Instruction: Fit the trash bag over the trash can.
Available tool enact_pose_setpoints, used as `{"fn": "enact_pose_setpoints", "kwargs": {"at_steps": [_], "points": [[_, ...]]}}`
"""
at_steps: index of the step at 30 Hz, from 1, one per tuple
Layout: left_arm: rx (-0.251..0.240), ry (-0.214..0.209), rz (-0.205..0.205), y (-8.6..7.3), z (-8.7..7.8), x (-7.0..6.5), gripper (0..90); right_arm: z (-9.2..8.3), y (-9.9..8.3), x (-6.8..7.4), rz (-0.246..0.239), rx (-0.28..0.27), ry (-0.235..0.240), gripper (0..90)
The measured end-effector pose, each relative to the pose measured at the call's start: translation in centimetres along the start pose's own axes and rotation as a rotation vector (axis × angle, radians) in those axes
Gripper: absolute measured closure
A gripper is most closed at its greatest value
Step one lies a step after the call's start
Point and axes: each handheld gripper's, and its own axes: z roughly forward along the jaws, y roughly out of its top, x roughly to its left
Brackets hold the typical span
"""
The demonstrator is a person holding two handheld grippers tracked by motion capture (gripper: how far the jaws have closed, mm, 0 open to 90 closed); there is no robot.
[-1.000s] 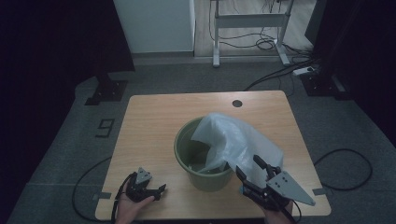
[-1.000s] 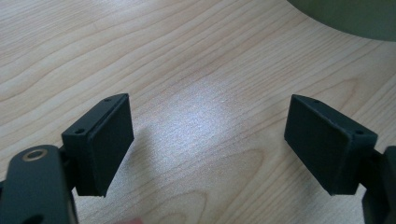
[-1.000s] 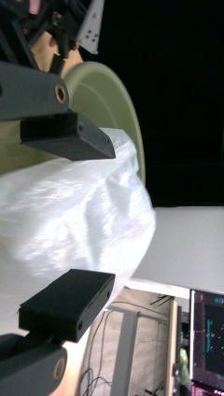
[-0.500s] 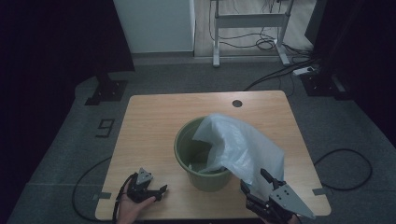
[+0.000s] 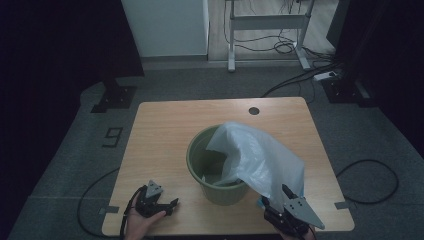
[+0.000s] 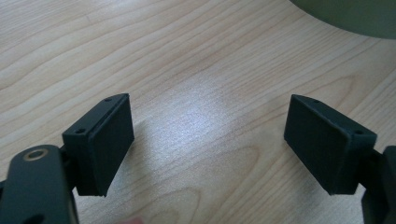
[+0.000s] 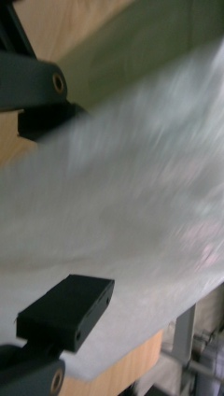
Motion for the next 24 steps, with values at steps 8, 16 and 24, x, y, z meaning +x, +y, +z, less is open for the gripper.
{"fn": "enact_pose_setpoints", "kwargs": {"at_steps": [8,16,24], "points": [[-0.031,0.002,-0.028,-0.1,-0.9,0.7,15.8,0.3,-0.3,-2.2,0.033,-0.047,-0.046,82.6],[-0.093,-0.002,-0.074,0.7,-2.3,0.5,15.4,-0.8,3.3,-4.9,0.072,-0.189,-0.062,88.9],[-0.156,0.035,-0.062,2.1,-4.4,-0.4,17.7,-1.4,8.0,-5.2,0.076,-0.306,-0.016,88.9]]}}
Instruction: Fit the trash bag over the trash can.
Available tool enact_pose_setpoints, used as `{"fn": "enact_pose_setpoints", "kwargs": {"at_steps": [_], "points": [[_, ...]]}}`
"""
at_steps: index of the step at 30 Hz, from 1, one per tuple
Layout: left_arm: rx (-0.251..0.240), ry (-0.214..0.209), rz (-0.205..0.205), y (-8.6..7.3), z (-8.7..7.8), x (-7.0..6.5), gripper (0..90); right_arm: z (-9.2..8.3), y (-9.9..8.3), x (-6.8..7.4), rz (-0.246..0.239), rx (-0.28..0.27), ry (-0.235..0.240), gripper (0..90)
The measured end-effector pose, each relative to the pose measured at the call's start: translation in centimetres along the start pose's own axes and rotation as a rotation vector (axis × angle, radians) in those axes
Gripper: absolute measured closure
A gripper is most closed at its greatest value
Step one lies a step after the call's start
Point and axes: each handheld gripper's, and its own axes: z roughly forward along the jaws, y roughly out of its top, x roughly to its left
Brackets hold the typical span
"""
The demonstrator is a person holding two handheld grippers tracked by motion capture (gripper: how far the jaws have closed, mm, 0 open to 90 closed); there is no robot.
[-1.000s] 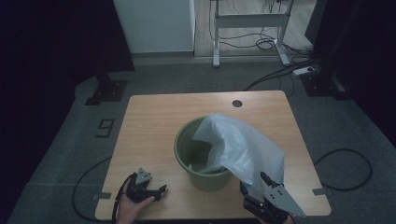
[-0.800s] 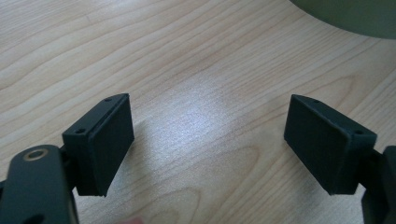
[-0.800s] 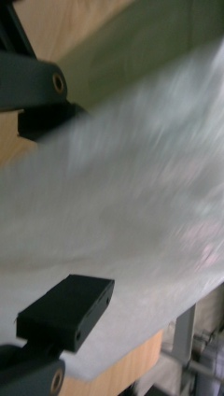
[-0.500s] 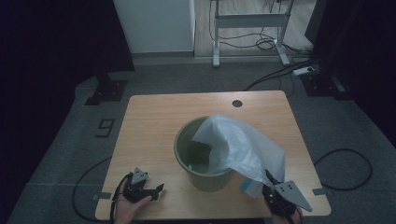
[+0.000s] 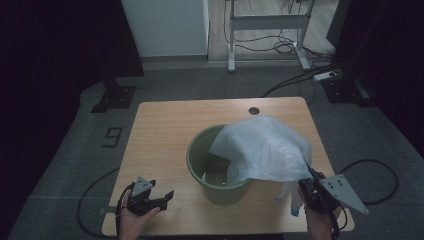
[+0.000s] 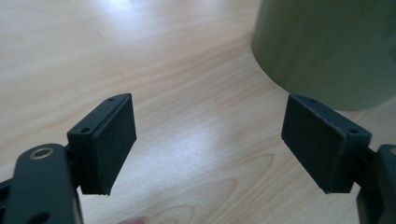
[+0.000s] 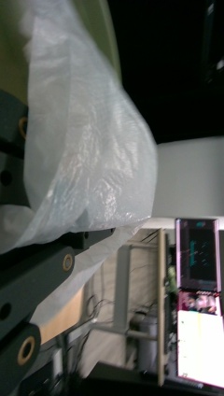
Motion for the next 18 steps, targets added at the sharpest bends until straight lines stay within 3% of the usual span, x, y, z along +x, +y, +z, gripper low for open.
{"fn": "enact_pose_setpoints", "kwargs": {"at_steps": [4,9,13,18], "points": [[-0.035,0.006,0.002,0.8,-1.0,-0.5,17.8,0.7,1.7,1.0,0.009,-0.041,0.06,88.9],[-0.076,-0.003,-0.004,1.8,-2.4,-0.9,18.2,1.7,3.0,2.9,-0.022,-0.049,0.14,88.9],[-0.102,-0.017,0.004,2.6,-3.4,-1.5,18.6,2.6,2.7,4.3,-0.038,-0.027,0.2,88.9],[-0.131,-0.058,0.016,3.7,-4.6,-2.4,19.1,4.0,1.9,5.2,0.002,0.008,0.255,88.9]]}}
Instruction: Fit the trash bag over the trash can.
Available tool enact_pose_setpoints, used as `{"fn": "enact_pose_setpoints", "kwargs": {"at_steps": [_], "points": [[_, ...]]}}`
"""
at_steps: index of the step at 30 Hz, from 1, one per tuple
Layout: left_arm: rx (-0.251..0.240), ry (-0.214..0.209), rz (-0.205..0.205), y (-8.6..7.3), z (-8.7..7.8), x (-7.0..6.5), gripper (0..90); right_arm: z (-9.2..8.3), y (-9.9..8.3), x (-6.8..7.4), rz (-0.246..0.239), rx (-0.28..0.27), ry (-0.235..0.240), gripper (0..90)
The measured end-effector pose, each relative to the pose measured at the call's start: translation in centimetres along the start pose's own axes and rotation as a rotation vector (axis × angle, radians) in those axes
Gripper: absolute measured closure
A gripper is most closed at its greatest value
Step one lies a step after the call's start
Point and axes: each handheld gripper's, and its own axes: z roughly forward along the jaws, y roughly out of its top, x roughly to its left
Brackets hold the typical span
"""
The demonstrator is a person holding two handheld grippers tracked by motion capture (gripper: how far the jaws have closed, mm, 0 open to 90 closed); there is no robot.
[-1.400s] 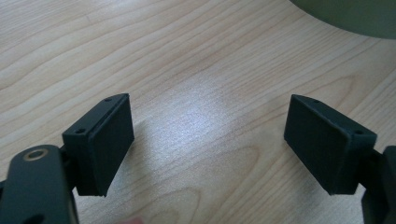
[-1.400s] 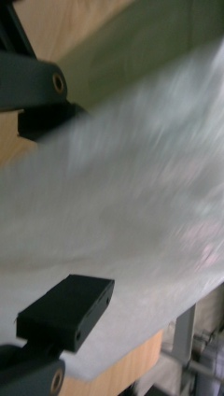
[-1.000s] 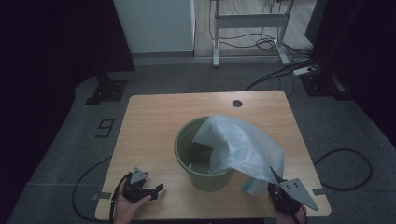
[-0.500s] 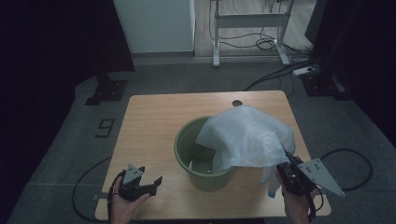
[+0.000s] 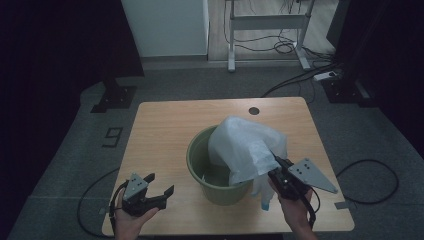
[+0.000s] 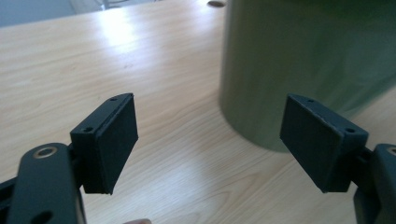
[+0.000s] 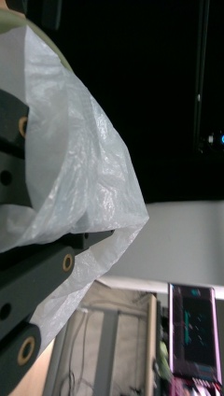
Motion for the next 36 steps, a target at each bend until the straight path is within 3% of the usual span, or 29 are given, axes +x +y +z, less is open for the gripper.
{"fn": "enact_pose_setpoints", "kwargs": {"at_steps": [7,13,18,25,28,36], "points": [[-0.032,-0.051,0.01,1.4,-0.7,-1.3,19.9,1.4,0.1,1.1,-0.016,0.061,0.042,88.8],[-0.06,-0.089,0.02,2.4,-0.8,-2.7,19.9,2.9,0.8,2.7,-0.068,0.141,0.07,87.9],[-0.098,-0.09,0.037,2.7,-0.5,-3.7,21.0,4.2,0.8,3.7,-0.075,0.185,0.092,87.9],[-0.112,-0.123,0.065,3.3,-0.2,-4.9,20.8,5.4,0.7,4.8,-0.089,0.231,0.113,87.7],[-0.117,-0.117,0.082,3.6,0.1,-5.3,20.8,5.8,0.9,5.1,-0.105,0.243,0.12,87.2],[-0.148,-0.108,0.068,4.0,0.4,-6.1,20.3,6.2,1.4,5.4,-0.117,0.245,0.105,85.7]]}}
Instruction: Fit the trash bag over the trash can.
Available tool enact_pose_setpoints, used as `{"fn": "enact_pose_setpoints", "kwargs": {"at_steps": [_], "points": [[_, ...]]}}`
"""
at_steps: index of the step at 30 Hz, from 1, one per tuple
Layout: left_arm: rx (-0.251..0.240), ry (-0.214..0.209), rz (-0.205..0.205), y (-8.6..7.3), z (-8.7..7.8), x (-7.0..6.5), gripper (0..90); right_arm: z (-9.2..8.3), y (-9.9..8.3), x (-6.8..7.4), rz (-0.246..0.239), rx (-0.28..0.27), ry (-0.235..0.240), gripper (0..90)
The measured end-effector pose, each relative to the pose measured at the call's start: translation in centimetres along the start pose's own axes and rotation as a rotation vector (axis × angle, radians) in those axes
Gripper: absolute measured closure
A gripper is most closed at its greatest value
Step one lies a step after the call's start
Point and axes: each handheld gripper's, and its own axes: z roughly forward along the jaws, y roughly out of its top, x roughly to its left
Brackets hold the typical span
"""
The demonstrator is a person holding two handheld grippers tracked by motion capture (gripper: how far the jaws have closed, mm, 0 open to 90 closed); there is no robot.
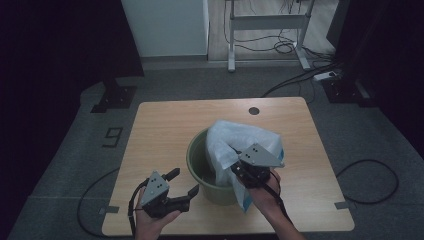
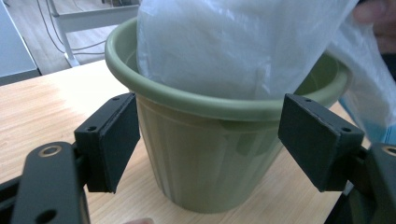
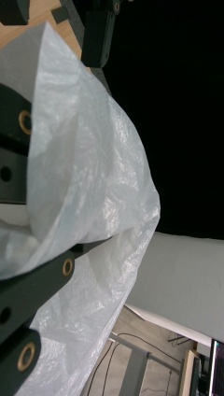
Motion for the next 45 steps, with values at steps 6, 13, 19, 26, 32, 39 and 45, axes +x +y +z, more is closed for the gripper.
{"fn": "enact_pose_setpoints", "kwargs": {"at_steps": [6,13,19,26,32,39,45], "points": [[-0.026,0.02,-0.005,0.2,0.2,-0.5,20.2,-0.1,-0.3,-0.2,0.005,-0.001,-0.011,85.6],[-0.049,0.026,0.009,1.4,0.4,-1.8,18.1,0.4,0.1,0.2,0.003,0.014,-0.012,85.6],[-0.049,0.003,0.025,1.8,0.8,-2.5,17.8,1.2,1.5,1.4,-0.034,0.024,0.015,85.6],[-0.074,0.046,0.027,2.0,1.2,-2.6,21.0,1.6,2.1,2.6,-0.069,0.027,0.032,85.6],[-0.115,0.065,0.028,1.9,1.8,-2.6,53.3,1.6,1.9,2.8,-0.072,0.027,0.054,83.2],[-0.127,0.032,0.045,2.1,2.2,-2.1,83.2,0.5,1.1,2.8,-0.078,0.026,0.112,62.0],[-0.163,0.05,0.031,2.2,2.1,-1.6,89.8,-1.8,-1.1,3.4,-0.032,-0.006,0.053,35.5]]}}
